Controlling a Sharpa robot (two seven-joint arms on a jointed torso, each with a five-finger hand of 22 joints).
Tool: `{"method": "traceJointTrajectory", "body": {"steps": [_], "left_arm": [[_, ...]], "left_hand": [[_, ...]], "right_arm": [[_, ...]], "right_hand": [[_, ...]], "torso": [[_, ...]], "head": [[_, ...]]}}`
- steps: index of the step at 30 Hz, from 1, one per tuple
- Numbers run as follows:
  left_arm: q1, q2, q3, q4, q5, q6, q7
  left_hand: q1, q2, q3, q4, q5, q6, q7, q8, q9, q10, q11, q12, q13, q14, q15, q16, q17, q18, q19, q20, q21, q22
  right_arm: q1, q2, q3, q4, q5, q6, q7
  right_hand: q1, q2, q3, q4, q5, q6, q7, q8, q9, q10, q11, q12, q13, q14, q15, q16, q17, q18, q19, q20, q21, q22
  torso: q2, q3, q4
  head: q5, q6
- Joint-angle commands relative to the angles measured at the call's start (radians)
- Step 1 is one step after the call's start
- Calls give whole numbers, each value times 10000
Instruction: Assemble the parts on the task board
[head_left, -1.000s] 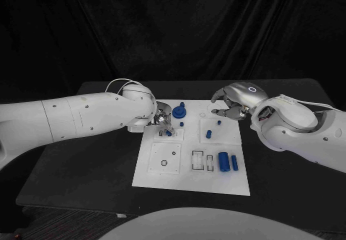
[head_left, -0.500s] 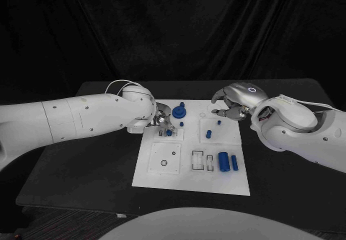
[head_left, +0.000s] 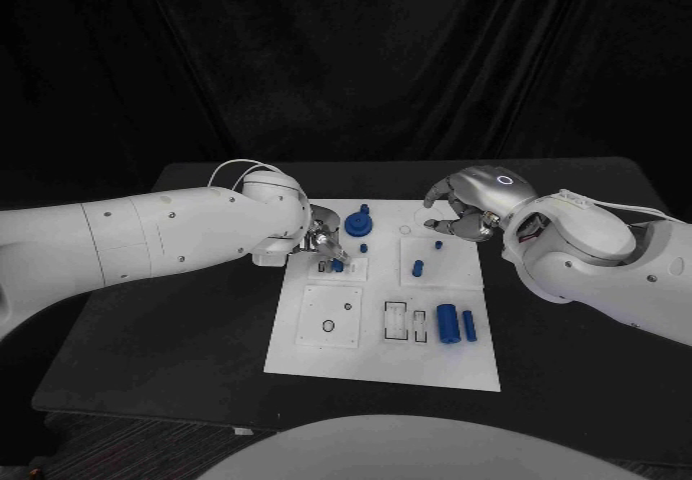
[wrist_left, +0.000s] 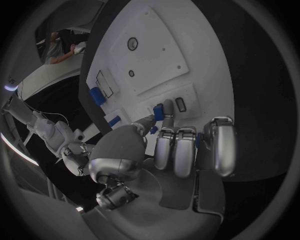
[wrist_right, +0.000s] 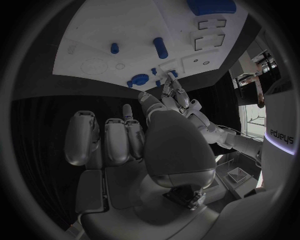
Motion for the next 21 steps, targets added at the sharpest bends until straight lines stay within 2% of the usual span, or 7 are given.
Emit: {"method": "traceJointTrajectory", "body": {"steps": [1, 4, 12, 21], "left_arm": [[-18, -1, 6, 27, 14, 21, 156], [-18, -7, 6, 34, 14, 16, 163], [-19, -17, 6, 34, 14, 36, 169], [-19, -9, 6, 18, 14, 36, 169]], "left_hand": [[77, -20, 77, -150, 340, 94, -4, -84, 39, 1049, -31, 35, 2634, 1039, -8, 27, 2635, -76, 43, -26, -61, 2023], [100, -23, 191, -276, 502, 91, -13, -117, 61, 1049, -39, 35, 2634, 1039, -14, 27, 2635, -77, 45, -29, -62, 2024], [94, -30, 379, -463, 556, 188, -39, -92, 142, 1049, -60, 35, 2634, 1039, -27, 27, 2635, -78, 53, -37, -56, 2027], [-29, -10, 439, -473, 362, 222, -40, -87, 214, 1049, -65, 35, 2634, 1039, -35, 27, 2635, -79, 58, -46, -55, 2029]], "right_arm": [[-21, -17, 6, 8, -53, 79, -179], [-21, -22, 6, 12, -53, 91, -186], [-21, -27, 6, 4, -53, 108, -201], [-22, -19, 6, -8, -53, 140, -219]], "right_hand": [[89, 21, 27, 56, 60, 42, 6, 46, -8, -7, 27, -29, -8, 326, 70, -28, -8, 129, 1, 52, -50, 1738], [89, 21, 27, 56, 60, 42, 6, 46, -8, -7, 27, -29, -8, 326, 70, -28, -8, 129, 1, 52, -50, 1738], [92, 31, 32, 65, 79, 51, 8, 48, -16, -12, 30, -39, -18, 323, 72, -34, -19, 132, -4, 53, -65, 1734], [91, 44, 36, 77, 97, 63, 10, 52, -25, -13, 32, -41, -21, 321, 74, -41, -31, 132, -4, 55, -65, 1734]], "torso": [[0, 0, 2], [0, 2, 1], [-2, 2, -2], [0, 2, 2]], "head": [[-8, -2], [-4, -2], [9, -2], [20, -2]]}}
